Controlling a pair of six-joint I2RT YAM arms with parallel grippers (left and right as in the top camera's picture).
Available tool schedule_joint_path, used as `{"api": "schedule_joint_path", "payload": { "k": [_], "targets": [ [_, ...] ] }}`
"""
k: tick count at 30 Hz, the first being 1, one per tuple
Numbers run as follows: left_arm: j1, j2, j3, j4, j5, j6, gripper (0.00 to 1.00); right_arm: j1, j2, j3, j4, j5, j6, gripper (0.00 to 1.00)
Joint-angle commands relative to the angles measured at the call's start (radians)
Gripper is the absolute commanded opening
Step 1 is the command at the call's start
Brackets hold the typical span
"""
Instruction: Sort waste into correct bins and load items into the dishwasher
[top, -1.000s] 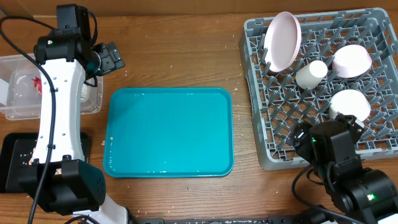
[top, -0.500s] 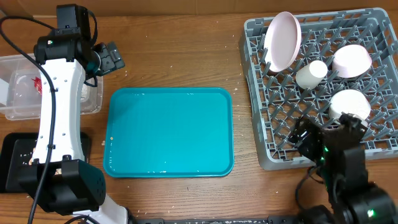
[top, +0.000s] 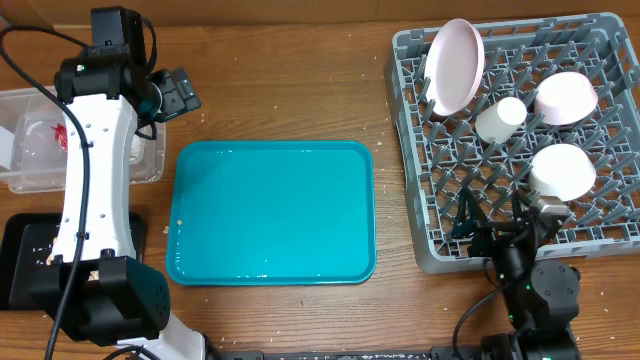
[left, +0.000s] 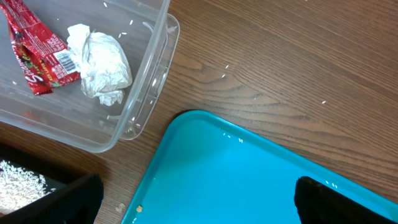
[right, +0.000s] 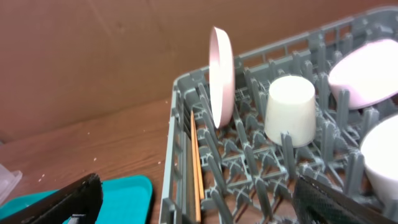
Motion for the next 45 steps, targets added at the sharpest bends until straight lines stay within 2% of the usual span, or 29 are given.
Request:
{"api": "schedule_joint_path", "payload": {
  "k": [1,4,14,19,28,45],
  "targets": [
    [-0.006,-0.005,0.009,0.000,0.005,0.019,1.00,-0.007,-0.034,-0.082,0.089,-0.043,-0.055,1.00],
    [-0.007,-0.005,0.009,0.000,0.005,0.019,1.00,-0.007,-0.078,-0.131,0.134,-0.043,-0.059,1.00],
    [-0.007,-0.005,0.009,0.000,0.005,0.019,1.00,-0.008,-0.283,-0.225,0.135,-0.044,-0.102,1.00],
    [-0.006,-0.005,0.009,0.000,0.005,0.019,1.00,-0.013,-0.281,-0.266,0.196,-0.051,-0.144,1.00],
    [-0.007,-0.005,0.009,0.000,0.005,0.019,1.00,-0.020,-0.281,-0.264,0.142,-0.106,-0.314,1.00],
    [-0.006,-0.005,0.009,0.000,0.005,0.019,1.00,-0.018,-0.280,-0.264,0.128,-0.095,-0.315,1.00]
  ]
}}
